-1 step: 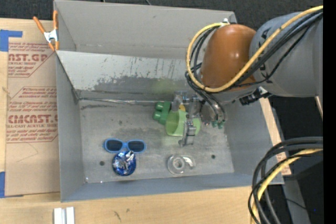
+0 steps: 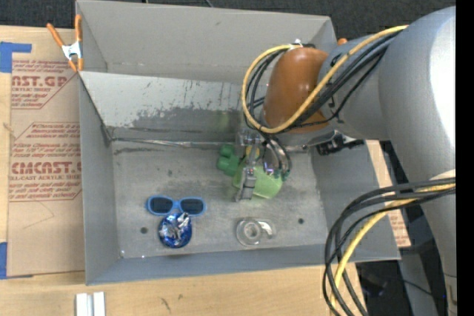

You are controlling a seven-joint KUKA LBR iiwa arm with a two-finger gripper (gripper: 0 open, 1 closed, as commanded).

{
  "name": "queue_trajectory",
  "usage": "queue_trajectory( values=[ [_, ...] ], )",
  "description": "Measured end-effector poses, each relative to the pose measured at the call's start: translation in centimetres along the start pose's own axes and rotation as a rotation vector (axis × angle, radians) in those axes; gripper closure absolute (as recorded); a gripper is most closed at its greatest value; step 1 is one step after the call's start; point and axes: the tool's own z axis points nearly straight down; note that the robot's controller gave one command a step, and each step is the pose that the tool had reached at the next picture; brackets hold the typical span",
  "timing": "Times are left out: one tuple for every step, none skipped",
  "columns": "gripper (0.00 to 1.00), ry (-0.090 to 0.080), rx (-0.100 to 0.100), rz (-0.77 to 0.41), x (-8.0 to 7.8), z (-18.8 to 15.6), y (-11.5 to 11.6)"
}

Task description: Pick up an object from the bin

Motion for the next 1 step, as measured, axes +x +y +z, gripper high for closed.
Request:
queue_trajectory(
  values=[
    [1.0, -0.002, 0.0, -0.002, -0.09, -0.38, 0.04]
  ],
)
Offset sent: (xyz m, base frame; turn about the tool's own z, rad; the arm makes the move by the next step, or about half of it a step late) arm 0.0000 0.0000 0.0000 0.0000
